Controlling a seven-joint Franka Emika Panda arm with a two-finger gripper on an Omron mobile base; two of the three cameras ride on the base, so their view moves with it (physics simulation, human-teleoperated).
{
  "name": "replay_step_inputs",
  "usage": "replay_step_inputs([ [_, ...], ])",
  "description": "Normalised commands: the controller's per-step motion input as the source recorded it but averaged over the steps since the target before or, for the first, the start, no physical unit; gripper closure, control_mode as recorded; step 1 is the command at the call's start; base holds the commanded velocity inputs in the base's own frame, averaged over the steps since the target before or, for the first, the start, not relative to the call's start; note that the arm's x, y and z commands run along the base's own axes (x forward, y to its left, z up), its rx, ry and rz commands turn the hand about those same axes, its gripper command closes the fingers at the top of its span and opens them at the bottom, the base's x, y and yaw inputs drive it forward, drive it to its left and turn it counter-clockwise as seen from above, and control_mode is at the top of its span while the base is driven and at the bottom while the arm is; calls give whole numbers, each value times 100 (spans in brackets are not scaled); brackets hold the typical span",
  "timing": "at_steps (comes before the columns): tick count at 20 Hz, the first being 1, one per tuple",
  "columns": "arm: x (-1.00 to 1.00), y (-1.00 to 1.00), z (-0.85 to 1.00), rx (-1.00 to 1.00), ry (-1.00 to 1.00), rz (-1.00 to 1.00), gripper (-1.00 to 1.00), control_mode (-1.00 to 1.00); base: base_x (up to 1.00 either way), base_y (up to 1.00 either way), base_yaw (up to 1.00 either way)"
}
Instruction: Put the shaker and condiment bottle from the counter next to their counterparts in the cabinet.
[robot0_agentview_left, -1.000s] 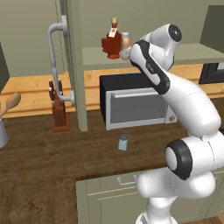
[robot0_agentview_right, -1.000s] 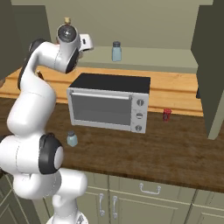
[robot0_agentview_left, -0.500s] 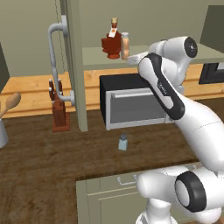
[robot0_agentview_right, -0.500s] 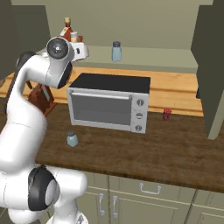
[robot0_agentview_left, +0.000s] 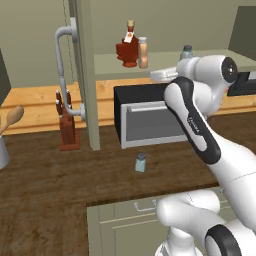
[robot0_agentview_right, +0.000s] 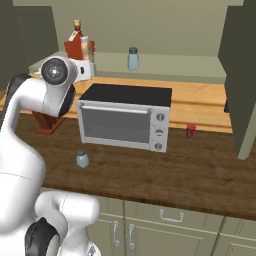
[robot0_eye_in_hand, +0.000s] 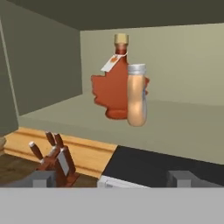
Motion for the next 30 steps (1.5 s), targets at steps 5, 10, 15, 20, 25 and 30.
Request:
replay_step_inputs([
  [5, -49, -1, 0, 6, 0, 0, -100, -100, 0, 0, 0],
  [10, -80, -9, 0, 7, 0, 0, -100, -100, 0, 0, 0],
  [15, -99, -16, 0, 5, -1, 0, -100, -100, 0, 0, 0],
  [20, -100, -15, -3, 3, -1, 0, -100, -100, 0, 0, 0],
  [25, -93, -12, -3, 3, -1, 0, -100, -100, 0, 0, 0],
  [30, -52, 7, -42, -2, 3, 4, -100, -100, 0, 0, 0],
])
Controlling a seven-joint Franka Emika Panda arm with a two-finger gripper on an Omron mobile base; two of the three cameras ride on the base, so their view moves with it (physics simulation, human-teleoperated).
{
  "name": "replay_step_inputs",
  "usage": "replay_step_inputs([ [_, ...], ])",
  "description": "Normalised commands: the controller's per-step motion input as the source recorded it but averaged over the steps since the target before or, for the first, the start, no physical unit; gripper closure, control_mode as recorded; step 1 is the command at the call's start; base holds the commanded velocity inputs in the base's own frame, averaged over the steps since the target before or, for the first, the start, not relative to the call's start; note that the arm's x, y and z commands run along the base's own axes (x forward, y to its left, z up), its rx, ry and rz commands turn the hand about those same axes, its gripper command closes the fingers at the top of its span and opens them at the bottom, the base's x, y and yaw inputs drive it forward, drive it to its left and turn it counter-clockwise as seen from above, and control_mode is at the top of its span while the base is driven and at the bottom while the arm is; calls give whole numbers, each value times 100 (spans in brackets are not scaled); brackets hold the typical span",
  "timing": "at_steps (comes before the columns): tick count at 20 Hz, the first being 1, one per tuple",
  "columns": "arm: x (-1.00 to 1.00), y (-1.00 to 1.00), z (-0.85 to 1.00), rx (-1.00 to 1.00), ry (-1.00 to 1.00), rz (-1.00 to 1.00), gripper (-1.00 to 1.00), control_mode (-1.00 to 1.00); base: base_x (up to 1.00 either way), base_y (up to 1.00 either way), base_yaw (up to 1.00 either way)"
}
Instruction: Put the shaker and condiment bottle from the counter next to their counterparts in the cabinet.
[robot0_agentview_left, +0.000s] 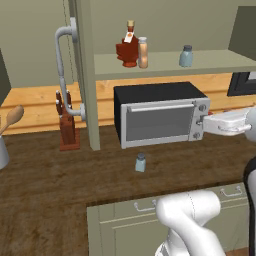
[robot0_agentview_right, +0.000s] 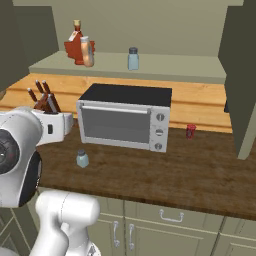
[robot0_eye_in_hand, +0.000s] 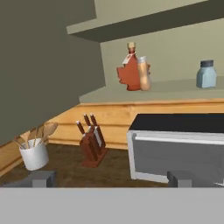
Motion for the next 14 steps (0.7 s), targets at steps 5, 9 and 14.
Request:
replay_step_inputs([
  [5, -2, 16, -94, -4, -1, 8, -100, -100, 0, 0, 0],
  [9, 0, 0, -96, 0, -16, 19, -100, -100, 0, 0, 0],
  [14, 0, 0, -100, 0, -25, 21, -100, -100, 0, 0, 0],
])
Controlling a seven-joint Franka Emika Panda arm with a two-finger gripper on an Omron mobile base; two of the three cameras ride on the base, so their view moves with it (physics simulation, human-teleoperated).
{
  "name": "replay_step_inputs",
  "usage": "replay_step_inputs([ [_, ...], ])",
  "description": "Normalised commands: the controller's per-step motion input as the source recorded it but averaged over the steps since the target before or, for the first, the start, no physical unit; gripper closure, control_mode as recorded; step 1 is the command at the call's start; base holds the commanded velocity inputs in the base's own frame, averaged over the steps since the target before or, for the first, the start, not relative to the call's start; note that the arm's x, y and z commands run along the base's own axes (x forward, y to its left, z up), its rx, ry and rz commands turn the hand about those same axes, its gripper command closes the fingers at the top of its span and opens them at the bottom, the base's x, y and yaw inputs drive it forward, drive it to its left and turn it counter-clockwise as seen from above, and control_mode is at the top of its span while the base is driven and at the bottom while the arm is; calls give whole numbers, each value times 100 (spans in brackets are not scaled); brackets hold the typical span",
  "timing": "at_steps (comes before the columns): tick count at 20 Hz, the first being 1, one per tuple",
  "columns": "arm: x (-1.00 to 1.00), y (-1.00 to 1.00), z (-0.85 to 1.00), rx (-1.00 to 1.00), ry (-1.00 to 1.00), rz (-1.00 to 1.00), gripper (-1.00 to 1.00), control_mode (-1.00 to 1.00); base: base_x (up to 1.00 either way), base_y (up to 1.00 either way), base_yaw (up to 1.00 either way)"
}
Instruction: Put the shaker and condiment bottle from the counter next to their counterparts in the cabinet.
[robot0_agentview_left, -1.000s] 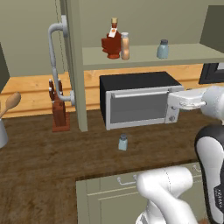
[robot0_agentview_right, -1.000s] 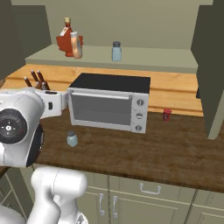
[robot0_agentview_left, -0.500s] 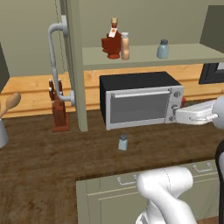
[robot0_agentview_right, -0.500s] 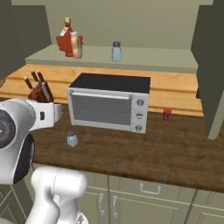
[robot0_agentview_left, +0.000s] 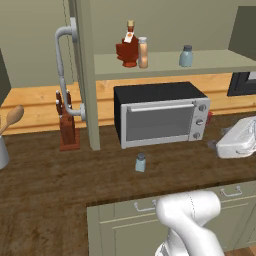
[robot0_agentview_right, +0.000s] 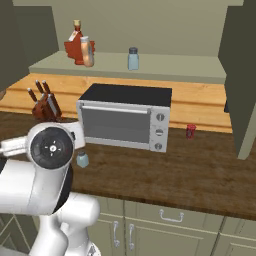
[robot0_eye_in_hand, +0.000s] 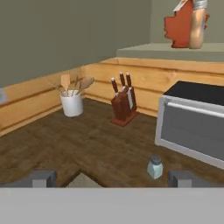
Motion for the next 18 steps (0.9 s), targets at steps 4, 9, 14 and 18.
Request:
replay_step_inputs([
  [4, 0, 1, -100, 0, -35, 20, -100, -100, 0, 0, 0],
  [9, 1, 11, -92, 0, -31, 15, -100, -100, 0, 0, 0],
  [14, 16, 52, -88, -5, -1, 4, -100, -100, 0, 0, 0],
  [18, 16, 33, -88, -3, -7, 6, -100, -100, 0, 0, 0],
])
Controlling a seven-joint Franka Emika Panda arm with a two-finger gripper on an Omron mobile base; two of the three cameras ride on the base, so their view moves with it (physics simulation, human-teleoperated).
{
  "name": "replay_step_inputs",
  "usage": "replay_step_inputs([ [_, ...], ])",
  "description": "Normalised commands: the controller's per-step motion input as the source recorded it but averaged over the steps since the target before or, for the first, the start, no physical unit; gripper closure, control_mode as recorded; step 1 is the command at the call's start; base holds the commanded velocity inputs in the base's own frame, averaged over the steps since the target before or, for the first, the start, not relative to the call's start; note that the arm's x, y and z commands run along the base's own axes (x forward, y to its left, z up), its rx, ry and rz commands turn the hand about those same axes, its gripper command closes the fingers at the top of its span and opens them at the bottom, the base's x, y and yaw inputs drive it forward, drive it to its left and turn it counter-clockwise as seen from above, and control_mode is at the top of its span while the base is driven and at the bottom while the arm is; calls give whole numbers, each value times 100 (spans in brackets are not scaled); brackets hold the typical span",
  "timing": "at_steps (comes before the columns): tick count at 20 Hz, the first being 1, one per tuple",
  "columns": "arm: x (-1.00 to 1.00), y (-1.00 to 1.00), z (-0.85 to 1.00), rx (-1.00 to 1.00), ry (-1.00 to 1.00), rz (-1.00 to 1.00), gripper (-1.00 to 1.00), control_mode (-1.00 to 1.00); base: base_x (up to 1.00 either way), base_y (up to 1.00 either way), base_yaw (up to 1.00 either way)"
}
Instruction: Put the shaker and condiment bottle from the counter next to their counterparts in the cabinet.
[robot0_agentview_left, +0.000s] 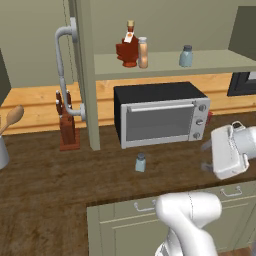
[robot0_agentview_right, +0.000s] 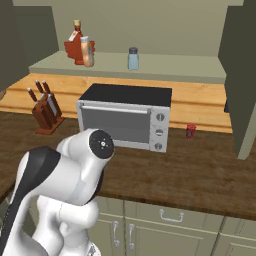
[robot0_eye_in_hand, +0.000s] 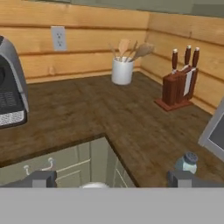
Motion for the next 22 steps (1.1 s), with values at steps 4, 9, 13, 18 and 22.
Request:
replay_step_inputs([
  [4, 8, 4, -88, 0, -17, 6, -100, -100, 0, 0, 0],
  [9, 27, 29, -85, 0, -6, 2, -100, -100, 0, 0, 0],
  [13, 30, 41, -59, 0, 0, 0, -100, -100, 0, 0, 0],
  [18, 31, 14, -74, 4, 0, 0, -100, -100, 0, 0, 0],
  [22, 39, 9, -69, 10, 0, 0, -100, -100, 0, 0, 0],
])
